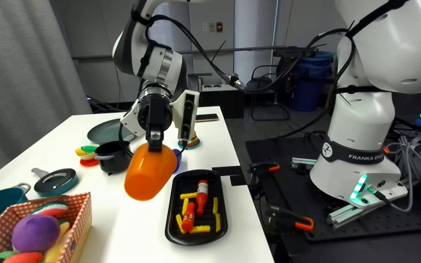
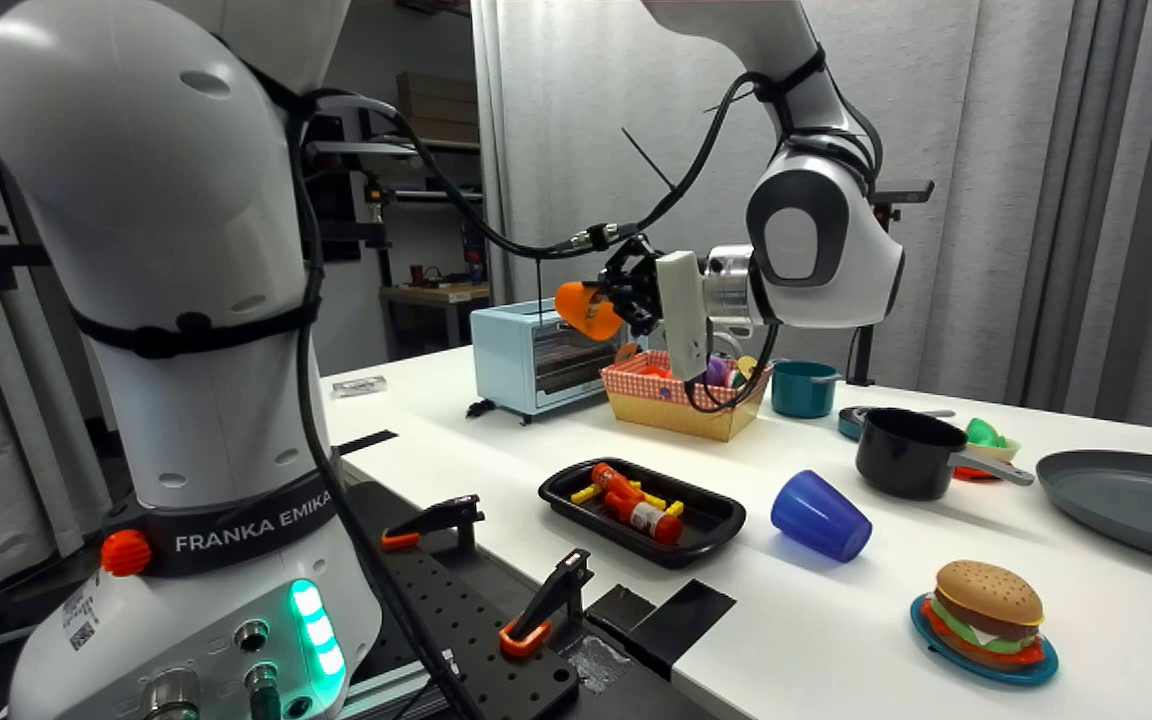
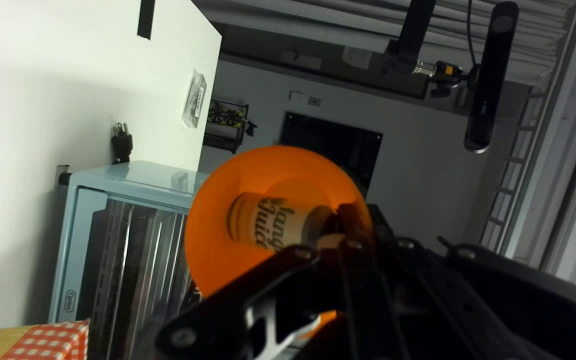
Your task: Pour the content of the orange cup onto the black tray
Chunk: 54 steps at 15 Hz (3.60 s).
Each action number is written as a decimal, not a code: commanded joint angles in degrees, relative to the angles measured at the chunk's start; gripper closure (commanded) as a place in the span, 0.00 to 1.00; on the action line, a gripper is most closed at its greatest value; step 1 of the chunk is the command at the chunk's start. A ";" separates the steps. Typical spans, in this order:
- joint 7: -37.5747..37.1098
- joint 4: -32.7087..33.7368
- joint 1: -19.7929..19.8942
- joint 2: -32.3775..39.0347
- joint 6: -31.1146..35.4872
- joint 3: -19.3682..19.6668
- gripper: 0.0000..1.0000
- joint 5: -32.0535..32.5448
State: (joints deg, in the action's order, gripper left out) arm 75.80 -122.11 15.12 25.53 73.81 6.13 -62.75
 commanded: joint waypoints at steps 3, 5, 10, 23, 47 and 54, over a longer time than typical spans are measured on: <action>4.37 1.84 0.14 1.91 -4.74 1.22 0.99 -0.47; 3.76 2.31 -0.17 2.27 -4.89 1.27 0.99 0.08; 3.14 1.61 -0.16 0.75 -4.08 1.87 0.99 0.15; 9.19 2.85 2.62 1.69 -15.99 3.57 0.99 -6.90; 12.58 3.89 1.42 4.69 -25.96 3.07 0.99 -12.03; 15.49 2.19 11.09 4.21 -25.72 -8.95 0.99 -16.26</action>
State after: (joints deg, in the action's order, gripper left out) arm 90.04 -119.77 18.19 29.40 48.10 6.77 -76.99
